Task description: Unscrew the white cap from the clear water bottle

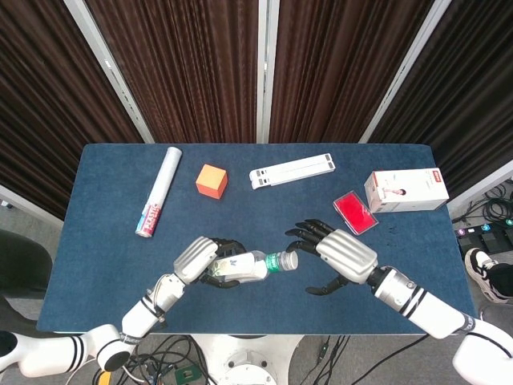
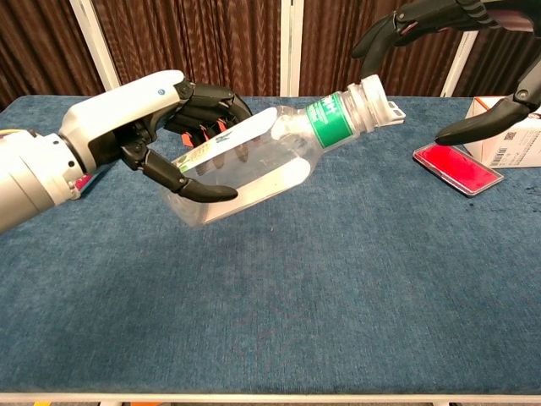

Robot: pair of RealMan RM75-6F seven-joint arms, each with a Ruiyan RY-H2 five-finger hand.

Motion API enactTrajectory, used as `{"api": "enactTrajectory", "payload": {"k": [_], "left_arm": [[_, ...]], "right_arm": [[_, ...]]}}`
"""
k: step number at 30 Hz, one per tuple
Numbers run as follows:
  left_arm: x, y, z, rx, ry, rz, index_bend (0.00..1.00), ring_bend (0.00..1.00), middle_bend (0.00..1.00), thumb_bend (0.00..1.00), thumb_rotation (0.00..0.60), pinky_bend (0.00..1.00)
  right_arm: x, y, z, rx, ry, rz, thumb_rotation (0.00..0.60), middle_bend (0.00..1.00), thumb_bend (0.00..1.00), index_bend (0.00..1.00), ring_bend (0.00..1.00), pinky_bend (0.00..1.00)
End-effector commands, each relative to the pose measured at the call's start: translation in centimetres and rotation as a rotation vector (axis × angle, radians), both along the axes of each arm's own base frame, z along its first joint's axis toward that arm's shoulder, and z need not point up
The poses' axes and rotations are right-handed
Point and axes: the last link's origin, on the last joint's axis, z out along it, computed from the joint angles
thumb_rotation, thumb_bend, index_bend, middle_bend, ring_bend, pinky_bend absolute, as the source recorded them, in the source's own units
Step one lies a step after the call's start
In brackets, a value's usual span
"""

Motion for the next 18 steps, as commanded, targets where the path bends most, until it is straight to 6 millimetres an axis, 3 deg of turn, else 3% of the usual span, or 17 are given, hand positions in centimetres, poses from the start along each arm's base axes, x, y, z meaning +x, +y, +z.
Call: {"api": "enactTrajectory", "payload": {"k": [1,7,12,18], "left_arm": [[0.0,0.0,0.0,-0.001,0.002,0.001,0.54,0.51,0.57,0.45,0.6,0.55],[0.0,0.1,0.0,0.002,-0.003,0.002,0.54,0.51,0.57,0.45,0.6,0.55],[0.3,0.1,0.2,0.001,-0.028,0.009,0.54,0.51,0.57,0.45,0.6,0.55],[0.7,0.1,0.5,-0.015,-0.067,0.021,0.53,0.51,0.57,0.45,0.6,0.55]], "right_arm": [[0.1,0.0,0.1,0.0,-0.005,0.002,0.497,0.09,0.1,0.26,0.0,0.0],[0.2,-0.3,0.5,-0.027,-0.036,0.001,0.499,0.09,0.11,0.26,0.0,0.0],[0.4,-1.0,0.4,-0.118,-0.07,0.033,0.6,0.12,0.17,0.26,0.0,0.0],[1.4,-1.4,-0.5,-0.163,-0.094,0.07,0.6,0.16,0.17,0.33,0.0,0.0]]}}
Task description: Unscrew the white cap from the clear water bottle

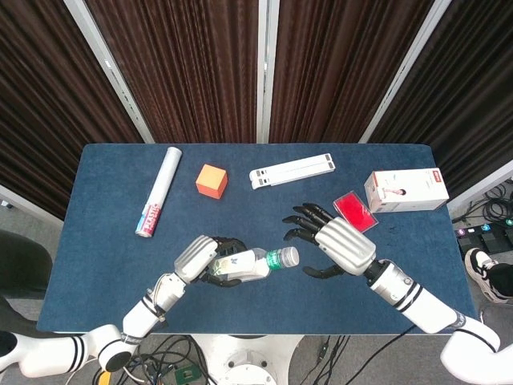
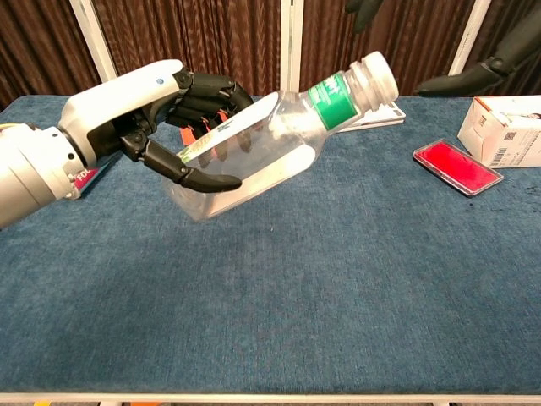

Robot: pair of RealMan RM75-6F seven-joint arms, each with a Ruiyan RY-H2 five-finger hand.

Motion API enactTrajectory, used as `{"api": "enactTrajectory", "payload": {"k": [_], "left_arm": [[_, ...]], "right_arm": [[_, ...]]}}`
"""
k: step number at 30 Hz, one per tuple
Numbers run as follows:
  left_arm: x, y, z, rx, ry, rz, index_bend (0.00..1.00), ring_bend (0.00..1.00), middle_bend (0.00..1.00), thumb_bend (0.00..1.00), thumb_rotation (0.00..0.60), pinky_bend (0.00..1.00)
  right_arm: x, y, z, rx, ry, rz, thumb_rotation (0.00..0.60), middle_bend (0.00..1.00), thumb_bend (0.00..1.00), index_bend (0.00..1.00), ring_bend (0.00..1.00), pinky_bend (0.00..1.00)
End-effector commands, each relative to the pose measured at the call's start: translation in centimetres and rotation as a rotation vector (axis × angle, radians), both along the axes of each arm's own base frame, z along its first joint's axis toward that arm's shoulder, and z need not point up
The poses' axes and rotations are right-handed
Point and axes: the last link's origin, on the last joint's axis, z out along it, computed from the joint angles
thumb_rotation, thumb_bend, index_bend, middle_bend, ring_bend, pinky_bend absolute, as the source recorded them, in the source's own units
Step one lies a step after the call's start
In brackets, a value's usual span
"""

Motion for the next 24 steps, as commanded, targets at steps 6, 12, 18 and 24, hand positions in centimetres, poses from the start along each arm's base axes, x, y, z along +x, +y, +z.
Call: {"api": "enactTrajectory", "payload": {"k": [6,12,18,24], "left_arm": [[0.14,0.05,0.26,-0.014,-0.025,0.014,0.53,0.51,0.57,0.45,0.6,0.55],[-0.01,-0.01,0.31,-0.022,-0.031,0.016,0.53,0.51,0.57,0.45,0.6,0.55],[-0.22,-0.11,0.28,-0.023,-0.031,0.014,0.53,0.51,0.57,0.45,0.6,0.55],[-0.31,-0.14,0.27,-0.022,-0.029,0.01,0.53,0.51,0.57,0.45,0.6,0.55]], "right_arm": [[0.92,-0.44,-0.87,-0.025,-0.02,0.02,0.6,0.16,0.19,0.34,0.0,0.0],[0.99,-0.55,-1.03,-0.029,-0.017,0.017,0.6,0.17,0.19,0.35,0.02,0.0],[0.77,-0.71,-1.15,-0.018,0.003,-0.003,0.6,0.17,0.19,0.35,0.02,0.0],[0.96,-0.76,-1.21,-0.012,0.001,-0.006,0.6,0.19,0.22,0.4,0.02,0.0]]}}
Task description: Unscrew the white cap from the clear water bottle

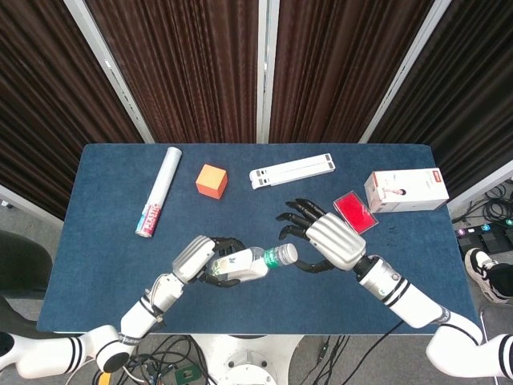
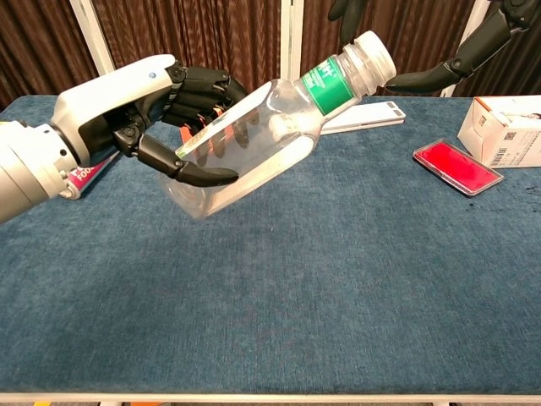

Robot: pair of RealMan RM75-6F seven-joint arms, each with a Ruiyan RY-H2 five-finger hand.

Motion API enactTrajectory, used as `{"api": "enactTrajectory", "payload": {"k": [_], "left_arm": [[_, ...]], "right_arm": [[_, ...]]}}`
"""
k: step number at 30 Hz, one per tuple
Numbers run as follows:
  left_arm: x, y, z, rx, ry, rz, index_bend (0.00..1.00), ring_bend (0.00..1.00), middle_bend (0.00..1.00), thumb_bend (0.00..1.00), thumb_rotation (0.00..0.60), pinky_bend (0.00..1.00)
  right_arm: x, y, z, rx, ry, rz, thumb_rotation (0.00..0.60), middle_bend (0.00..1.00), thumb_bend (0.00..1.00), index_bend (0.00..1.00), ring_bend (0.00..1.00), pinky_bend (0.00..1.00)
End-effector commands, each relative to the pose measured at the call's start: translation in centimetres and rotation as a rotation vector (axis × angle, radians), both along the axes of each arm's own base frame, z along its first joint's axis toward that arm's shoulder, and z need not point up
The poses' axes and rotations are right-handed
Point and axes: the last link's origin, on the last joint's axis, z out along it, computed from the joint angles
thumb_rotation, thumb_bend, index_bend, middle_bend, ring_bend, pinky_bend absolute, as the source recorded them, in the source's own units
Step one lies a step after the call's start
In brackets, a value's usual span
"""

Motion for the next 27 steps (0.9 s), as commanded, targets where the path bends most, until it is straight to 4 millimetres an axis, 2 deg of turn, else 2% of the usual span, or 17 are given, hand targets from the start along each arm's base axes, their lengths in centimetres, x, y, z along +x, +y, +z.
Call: {"api": "enactTrajectory", "payload": {"k": [1,7,14,21,24,27], "left_arm": [[0.0,0.0,0.0,0.002,0.002,0.0,0.53,0.51,0.57,0.45,0.6,0.55],[-0.2,0.1,-0.1,0.001,0.014,0.002,0.53,0.51,0.57,0.45,0.6,0.55],[-0.5,0.2,-0.2,0.001,0.016,0.01,0.53,0.51,0.57,0.45,0.6,0.55],[-1.1,0.2,-0.3,0.003,0.03,0.017,0.53,0.51,0.57,0.45,0.6,0.55],[-2.1,0.5,-0.3,0.019,0.072,0.029,0.53,0.51,0.57,0.45,0.6,0.55],[-4.3,1.5,-0.4,0.085,0.207,0.044,0.53,0.5,0.56,0.45,0.6,0.53]], "right_arm": [[0.1,0.0,0.0,0.004,-0.001,0.0,0.6,0.2,0.23,0.41,0.02,0.0],[0.2,0.0,-0.1,0.01,0.004,0.003,0.6,0.21,0.27,0.42,0.02,0.0],[0.1,0.0,0.1,0.0,0.003,0.003,0.6,0.24,0.38,0.51,0.05,0.0],[-0.3,-0.1,0.7,-0.02,-0.007,-0.009,0.6,0.26,0.39,0.55,0.06,0.0],[-0.8,-0.4,1.2,-0.034,-0.009,-0.03,0.6,0.26,0.39,0.55,0.06,0.0],[-1.7,-0.7,1.7,-0.049,0.003,-0.063,0.6,0.26,0.39,0.55,0.06,0.0]]}}
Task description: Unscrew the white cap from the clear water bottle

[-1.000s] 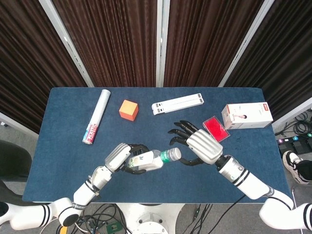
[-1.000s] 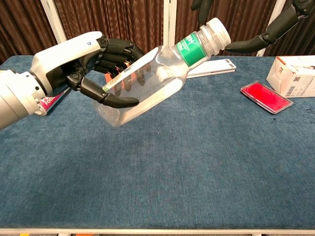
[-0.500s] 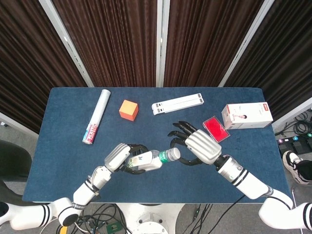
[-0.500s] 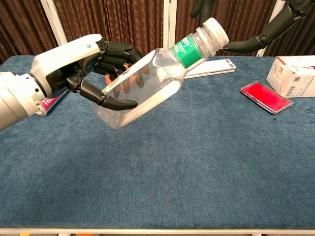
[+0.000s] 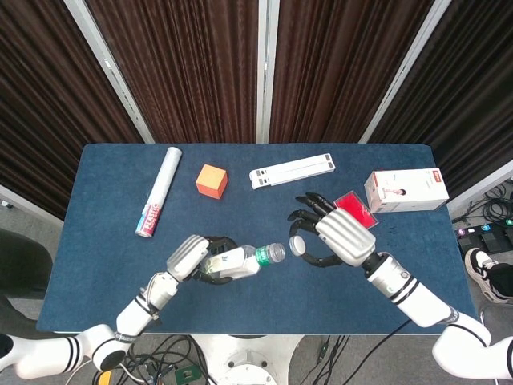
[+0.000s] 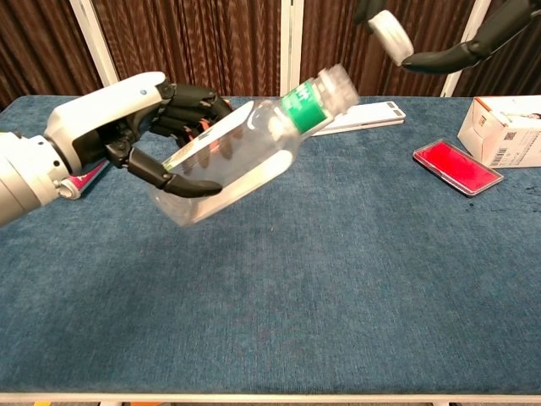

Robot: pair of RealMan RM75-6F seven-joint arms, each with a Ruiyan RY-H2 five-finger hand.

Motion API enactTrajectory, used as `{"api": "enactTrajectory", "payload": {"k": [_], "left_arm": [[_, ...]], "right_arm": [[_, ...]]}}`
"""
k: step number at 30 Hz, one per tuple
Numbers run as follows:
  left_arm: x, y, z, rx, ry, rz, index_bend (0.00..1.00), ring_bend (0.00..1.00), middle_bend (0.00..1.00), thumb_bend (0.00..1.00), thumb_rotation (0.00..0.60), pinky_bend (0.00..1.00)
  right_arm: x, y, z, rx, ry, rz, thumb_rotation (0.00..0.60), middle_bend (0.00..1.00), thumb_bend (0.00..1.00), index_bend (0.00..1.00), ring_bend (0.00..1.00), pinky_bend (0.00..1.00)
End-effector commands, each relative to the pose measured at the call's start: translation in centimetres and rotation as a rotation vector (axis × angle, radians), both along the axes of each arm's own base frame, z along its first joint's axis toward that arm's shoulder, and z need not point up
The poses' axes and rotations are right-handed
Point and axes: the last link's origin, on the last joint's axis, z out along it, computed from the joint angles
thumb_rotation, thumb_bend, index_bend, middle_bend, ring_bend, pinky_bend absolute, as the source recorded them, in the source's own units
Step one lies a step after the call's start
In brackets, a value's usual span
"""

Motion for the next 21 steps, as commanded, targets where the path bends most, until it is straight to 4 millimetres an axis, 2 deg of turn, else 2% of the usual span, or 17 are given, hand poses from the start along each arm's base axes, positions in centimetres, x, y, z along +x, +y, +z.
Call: {"api": "enactTrajectory", "payload": {"k": [1,6,9,13,17,21], "left_arm": [[-2.5,1.1,-0.2,0.066,0.167,0.019,0.53,0.5,0.56,0.44,0.6,0.52],[-5.1,2.3,-0.6,0.137,0.409,0.036,0.53,0.49,0.54,0.44,0.6,0.46],[-5.8,2.4,-1.2,0.126,0.506,0.047,0.48,0.42,0.5,0.43,0.6,0.41],[-5.8,2.3,-1.9,0.129,0.58,0.043,0.35,0.26,0.39,0.37,0.6,0.33],[-5.5,2.2,-1.9,0.126,0.581,0.061,0.2,0.08,0.21,0.3,0.6,0.25],[-5.5,2.1,-1.0,0.157,0.569,0.08,0.13,0.04,0.18,0.27,0.6,0.19]], "right_arm": [[-0.9,-0.3,0.3,-0.01,0.019,-0.029,0.6,0.26,0.39,0.55,0.06,0.0],[-2.4,-0.8,-0.4,0.02,0.085,-0.086,0.6,0.25,0.39,0.56,0.06,0.0],[-2.9,-0.9,-1.2,0.032,0.114,-0.099,0.6,0.25,0.39,0.56,0.06,0.0],[-3.4,-0.9,-2.3,0.054,0.146,-0.109,0.6,0.25,0.39,0.56,0.06,0.0],[-3.9,-1.1,-3.4,0.06,0.183,-0.115,0.6,0.24,0.39,0.56,0.06,0.0],[-4.4,-1.3,-4.9,0.08,0.223,-0.12,0.6,0.23,0.39,0.56,0.06,0.0]]}}
